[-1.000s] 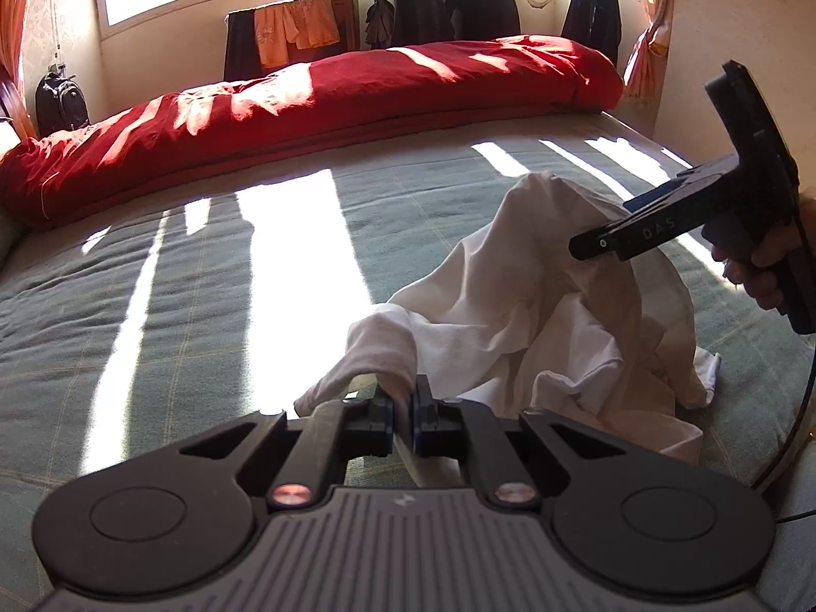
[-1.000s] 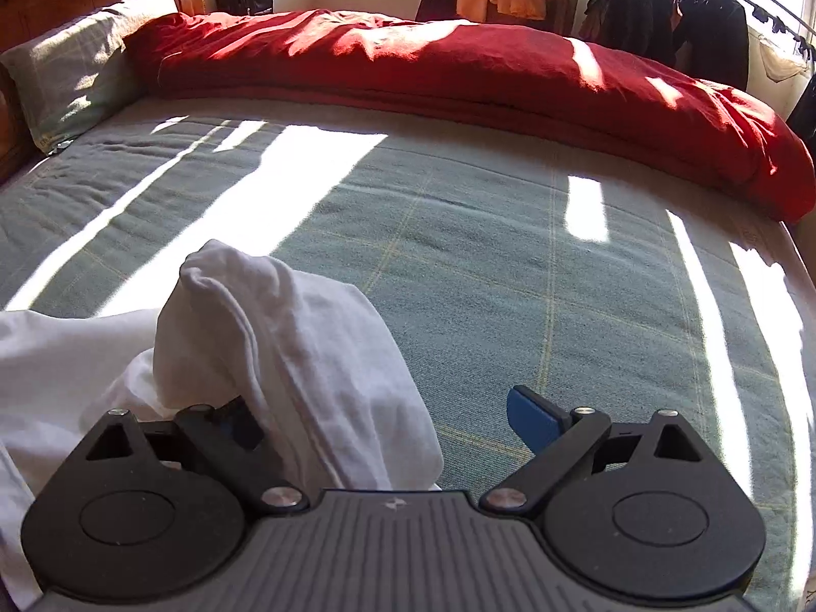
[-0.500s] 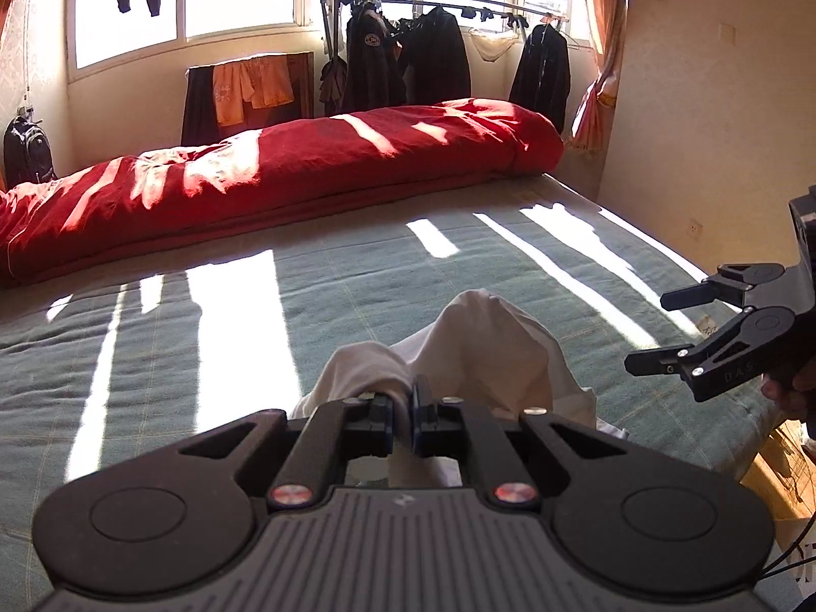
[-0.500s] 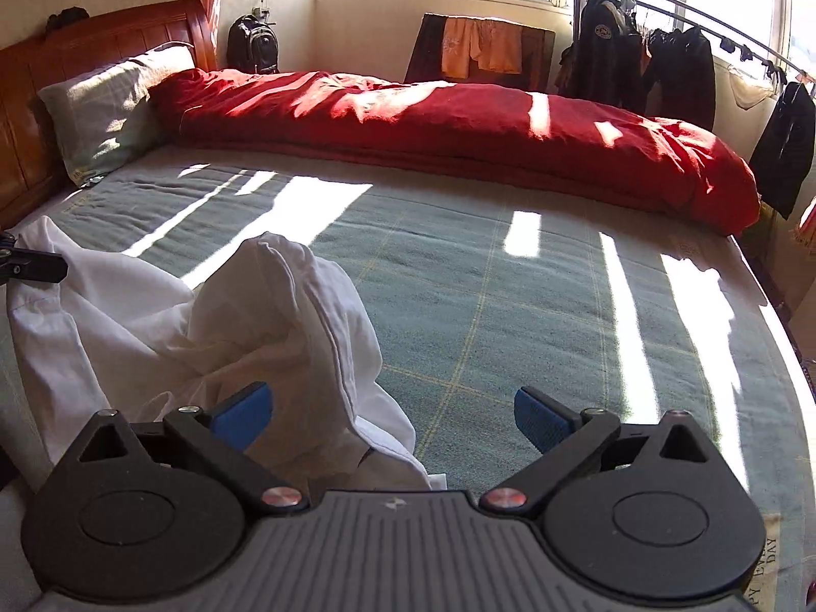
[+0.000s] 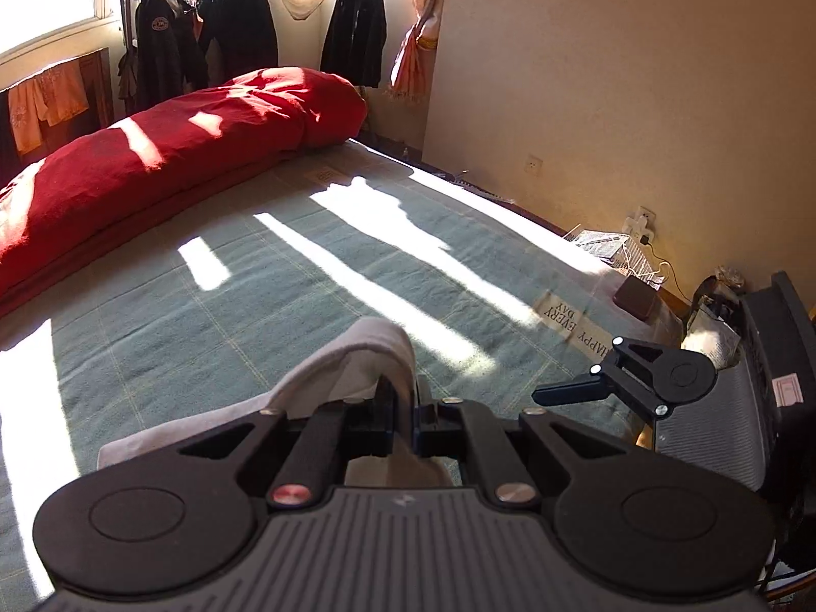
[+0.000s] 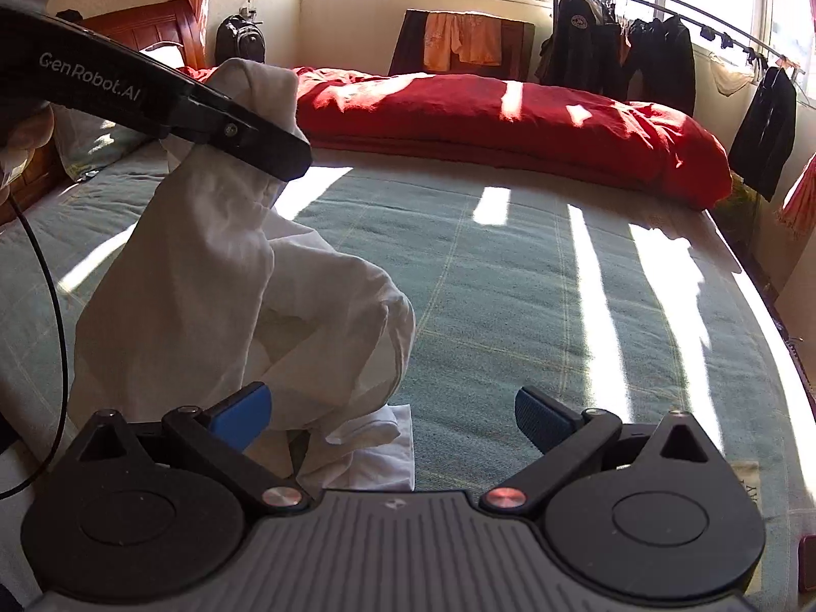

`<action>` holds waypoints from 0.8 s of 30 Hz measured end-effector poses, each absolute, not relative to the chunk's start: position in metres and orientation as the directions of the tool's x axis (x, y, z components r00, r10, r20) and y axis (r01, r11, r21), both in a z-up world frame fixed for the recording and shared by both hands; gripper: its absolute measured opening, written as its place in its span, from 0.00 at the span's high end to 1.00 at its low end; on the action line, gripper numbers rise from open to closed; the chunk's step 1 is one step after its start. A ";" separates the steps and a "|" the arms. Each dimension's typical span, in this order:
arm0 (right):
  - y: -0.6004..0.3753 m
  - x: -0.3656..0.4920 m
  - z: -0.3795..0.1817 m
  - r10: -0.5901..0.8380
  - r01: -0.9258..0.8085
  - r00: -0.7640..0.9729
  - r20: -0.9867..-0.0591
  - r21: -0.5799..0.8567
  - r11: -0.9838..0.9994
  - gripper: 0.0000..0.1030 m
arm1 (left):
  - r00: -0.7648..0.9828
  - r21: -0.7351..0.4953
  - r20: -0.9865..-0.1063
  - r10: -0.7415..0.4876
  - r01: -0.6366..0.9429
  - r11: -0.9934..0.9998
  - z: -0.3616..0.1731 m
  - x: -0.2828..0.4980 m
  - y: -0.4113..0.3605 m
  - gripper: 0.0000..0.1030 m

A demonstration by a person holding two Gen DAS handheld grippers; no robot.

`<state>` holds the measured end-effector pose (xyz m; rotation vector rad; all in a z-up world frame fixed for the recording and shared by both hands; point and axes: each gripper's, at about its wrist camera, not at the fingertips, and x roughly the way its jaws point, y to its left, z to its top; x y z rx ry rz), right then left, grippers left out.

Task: Fold clothes

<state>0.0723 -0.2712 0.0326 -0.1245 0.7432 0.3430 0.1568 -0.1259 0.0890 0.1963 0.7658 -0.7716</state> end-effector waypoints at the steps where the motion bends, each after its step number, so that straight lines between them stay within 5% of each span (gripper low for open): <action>1: -0.278 0.071 0.030 0.258 -0.339 0.680 -0.686 0.018 0.941 0.00 | 0.447 -0.114 -0.695 -0.563 0.705 0.700 0.084 0.161 -0.139 0.96; 15: -0.382 0.053 -0.010 0.147 -0.090 0.654 -0.742 0.117 0.989 0.00 | 0.227 -0.199 -0.758 -0.611 0.812 0.548 0.007 0.187 -0.304 0.95; 24: -0.413 0.048 -0.026 0.111 0.010 0.642 -0.758 0.154 0.988 0.00 | 0.114 -0.250 -0.833 -0.541 0.795 0.553 -0.043 0.180 -0.318 0.88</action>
